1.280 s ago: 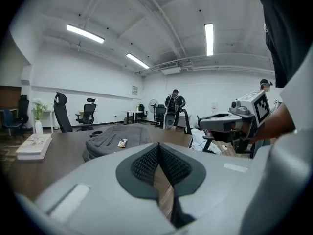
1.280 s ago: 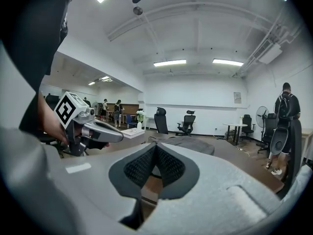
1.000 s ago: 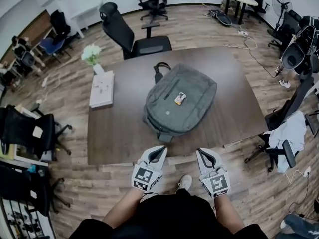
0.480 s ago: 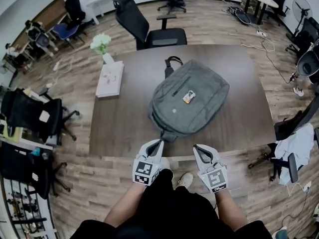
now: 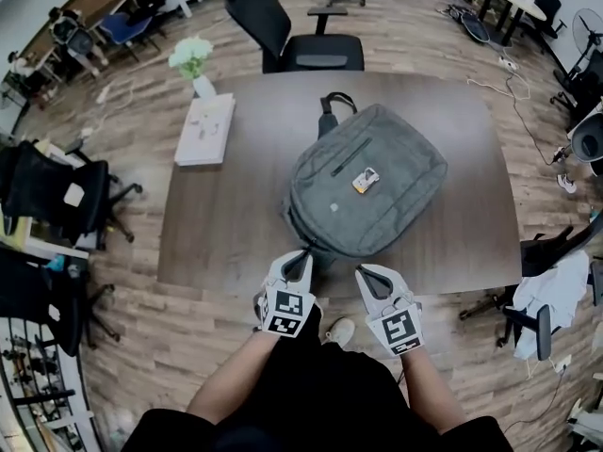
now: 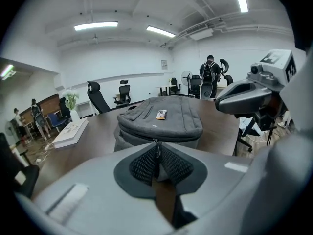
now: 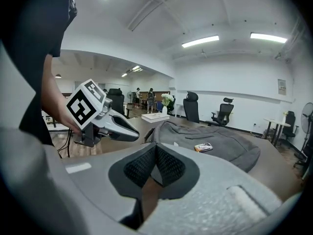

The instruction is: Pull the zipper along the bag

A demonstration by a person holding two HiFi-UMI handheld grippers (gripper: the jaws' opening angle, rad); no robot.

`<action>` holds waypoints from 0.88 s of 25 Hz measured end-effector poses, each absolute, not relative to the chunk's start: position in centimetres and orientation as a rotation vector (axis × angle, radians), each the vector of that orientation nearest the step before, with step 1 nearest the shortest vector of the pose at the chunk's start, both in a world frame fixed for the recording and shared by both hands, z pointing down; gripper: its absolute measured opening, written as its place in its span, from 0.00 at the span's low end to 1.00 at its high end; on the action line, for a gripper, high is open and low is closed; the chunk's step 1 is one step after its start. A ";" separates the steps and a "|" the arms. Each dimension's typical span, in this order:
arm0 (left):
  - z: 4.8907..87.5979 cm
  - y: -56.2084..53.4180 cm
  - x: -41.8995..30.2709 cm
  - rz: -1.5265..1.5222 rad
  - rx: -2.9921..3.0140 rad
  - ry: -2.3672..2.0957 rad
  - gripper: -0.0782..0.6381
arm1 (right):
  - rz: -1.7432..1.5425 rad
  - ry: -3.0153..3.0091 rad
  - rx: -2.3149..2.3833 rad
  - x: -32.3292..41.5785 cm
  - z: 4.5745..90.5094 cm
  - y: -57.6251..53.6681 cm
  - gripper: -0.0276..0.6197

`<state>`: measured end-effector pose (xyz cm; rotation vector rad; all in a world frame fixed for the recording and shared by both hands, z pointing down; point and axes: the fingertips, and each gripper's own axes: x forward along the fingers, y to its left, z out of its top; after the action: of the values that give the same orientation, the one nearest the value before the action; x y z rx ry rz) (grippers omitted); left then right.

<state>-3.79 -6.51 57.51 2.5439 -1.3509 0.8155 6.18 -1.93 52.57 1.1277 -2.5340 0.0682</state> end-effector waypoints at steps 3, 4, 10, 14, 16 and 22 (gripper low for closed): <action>58.4 -7.4 -3.4 0.877 2.513 -1.332 0.25 | 0.062 -2.511 1.080 6.1 53.1 -2.7 0.06; 58.7 -7.6 -3.1 0.890 2.504 -1.320 0.29 | 0.067 -2.509 1.068 6.2 53.3 -2.9 0.09; 60.1 -8.9 -2.3 0.953 2.460 -1.298 0.30 | 0.073 -2.504 1.058 6.4 53.5 -4.8 0.10; 60.5 -9.5 -2.0 0.987 2.430 -1.265 0.30 | 0.069 -2.497 1.027 6.2 53.7 -5.5 0.11; 60.7 -9.6 -2.1 0.978 2.410 -1.242 0.29 | 0.073 -2.503 0.996 5.8 54.2 -5.7 0.12; 60.8 -9.7 -2.2 1.032 2.402 -1.199 0.20 | 0.092 -2.483 0.912 4.5 56.0 -6.2 0.17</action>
<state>-2.21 -9.69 60.79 2.4017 -1.1992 1.0319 4.47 -6.22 56.02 0.9117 -2.4829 0.0917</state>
